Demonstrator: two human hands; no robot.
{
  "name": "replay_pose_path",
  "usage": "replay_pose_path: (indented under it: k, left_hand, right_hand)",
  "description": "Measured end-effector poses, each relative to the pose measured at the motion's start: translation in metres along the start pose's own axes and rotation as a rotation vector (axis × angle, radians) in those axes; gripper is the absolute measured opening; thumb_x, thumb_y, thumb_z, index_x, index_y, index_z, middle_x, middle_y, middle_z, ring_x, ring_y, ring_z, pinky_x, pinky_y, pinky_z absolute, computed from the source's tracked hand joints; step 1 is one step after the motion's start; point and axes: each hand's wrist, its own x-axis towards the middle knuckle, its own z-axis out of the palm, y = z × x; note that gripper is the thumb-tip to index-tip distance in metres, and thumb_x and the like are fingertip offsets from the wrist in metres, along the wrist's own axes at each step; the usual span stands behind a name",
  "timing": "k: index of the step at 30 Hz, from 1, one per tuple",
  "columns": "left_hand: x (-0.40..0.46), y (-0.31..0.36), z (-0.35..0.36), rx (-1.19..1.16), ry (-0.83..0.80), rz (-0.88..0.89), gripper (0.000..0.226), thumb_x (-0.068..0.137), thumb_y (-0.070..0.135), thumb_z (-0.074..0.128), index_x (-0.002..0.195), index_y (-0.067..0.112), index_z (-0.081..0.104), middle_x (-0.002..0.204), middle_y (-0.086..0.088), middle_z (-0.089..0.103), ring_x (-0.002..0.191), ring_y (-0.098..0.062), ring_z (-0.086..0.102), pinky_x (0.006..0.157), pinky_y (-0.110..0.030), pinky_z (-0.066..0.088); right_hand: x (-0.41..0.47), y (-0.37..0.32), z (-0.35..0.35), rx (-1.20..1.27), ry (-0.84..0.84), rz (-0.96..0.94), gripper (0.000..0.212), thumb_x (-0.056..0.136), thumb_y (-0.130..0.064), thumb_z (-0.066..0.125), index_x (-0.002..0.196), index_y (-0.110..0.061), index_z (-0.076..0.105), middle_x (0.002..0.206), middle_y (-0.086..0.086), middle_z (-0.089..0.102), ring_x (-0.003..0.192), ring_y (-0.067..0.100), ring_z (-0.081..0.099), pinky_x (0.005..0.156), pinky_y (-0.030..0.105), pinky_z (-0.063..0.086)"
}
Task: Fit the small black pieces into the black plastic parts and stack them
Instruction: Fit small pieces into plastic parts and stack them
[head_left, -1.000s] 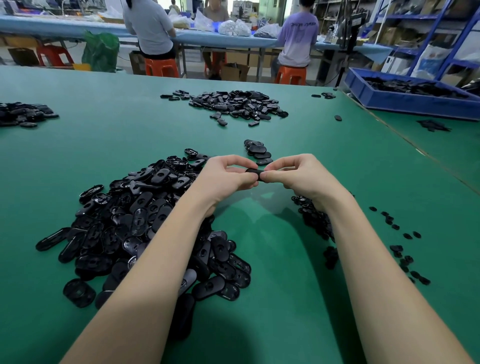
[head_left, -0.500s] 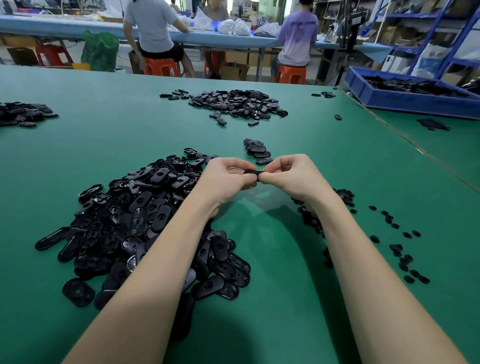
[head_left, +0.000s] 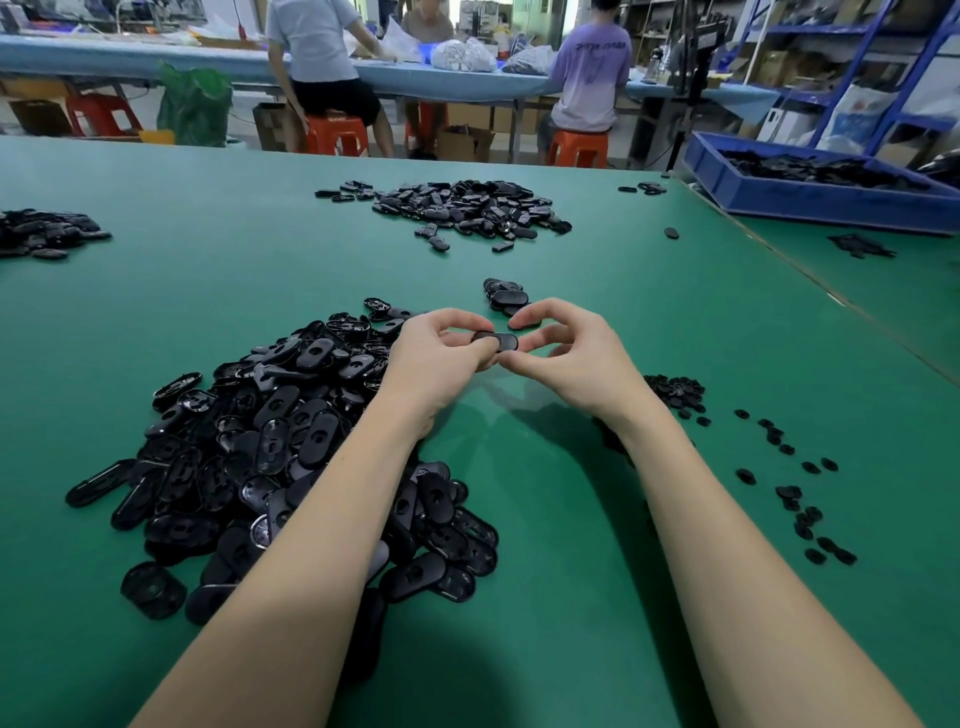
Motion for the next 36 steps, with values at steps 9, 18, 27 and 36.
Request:
replay_pose_path:
  k: [9, 18, 27, 36]
  left_hand:
    - [0.009, 0.000, -0.011, 0.079, 0.013, 0.026, 0.010, 0.087, 0.015, 0.069, 0.095, 0.022, 0.069, 0.085, 0.000, 0.075, 0.090, -0.024, 0.073, 0.093, -0.043, 0.057]
    - [0.003, 0.000, -0.017, 0.696, -0.204, 0.232, 0.009, 0.089, 0.024, 0.069, 0.096, 0.021, 0.074, 0.083, 0.014, 0.067, 0.065, 0.011, 0.055, 0.064, 0.005, 0.036]
    - [0.007, 0.012, -0.032, 0.742, -0.076, 0.287, 0.008, 0.089, 0.020, 0.068, 0.094, 0.024, 0.074, 0.087, 0.013, 0.069, 0.072, -0.003, 0.063, 0.077, -0.010, 0.043]
    - [0.024, 0.019, -0.017, 0.960, 0.176, 0.197, 0.026, 0.091, 0.019, 0.056, 0.110, 0.028, 0.072, 0.115, 0.001, 0.070, 0.112, -0.024, 0.061, 0.092, -0.036, 0.050]
  right_hand:
    - [0.035, 0.016, -0.010, -0.299, 0.149, 0.098, 0.013, 0.080, -0.026, 0.077, 0.089, -0.034, 0.071, 0.081, -0.018, 0.070, 0.083, 0.007, 0.067, 0.077, 0.029, 0.054]
    - [0.068, 0.020, -0.002, -0.391, 0.230, 0.325, 0.022, 0.083, -0.032, 0.073, 0.105, -0.031, 0.072, 0.101, -0.011, 0.074, 0.105, 0.016, 0.064, 0.075, 0.027, 0.042]
    - [0.021, 0.014, -0.007, -0.362, 0.230, 0.239, 0.011, 0.083, -0.034, 0.068, 0.094, -0.033, 0.071, 0.084, -0.021, 0.068, 0.088, 0.011, 0.063, 0.060, 0.022, 0.037]
    - [0.000, -0.003, -0.006, -0.331, 0.307, 0.136, 0.005, 0.086, -0.036, 0.065, 0.085, -0.034, 0.069, 0.077, -0.023, 0.066, 0.072, 0.002, 0.060, 0.059, 0.022, 0.038]
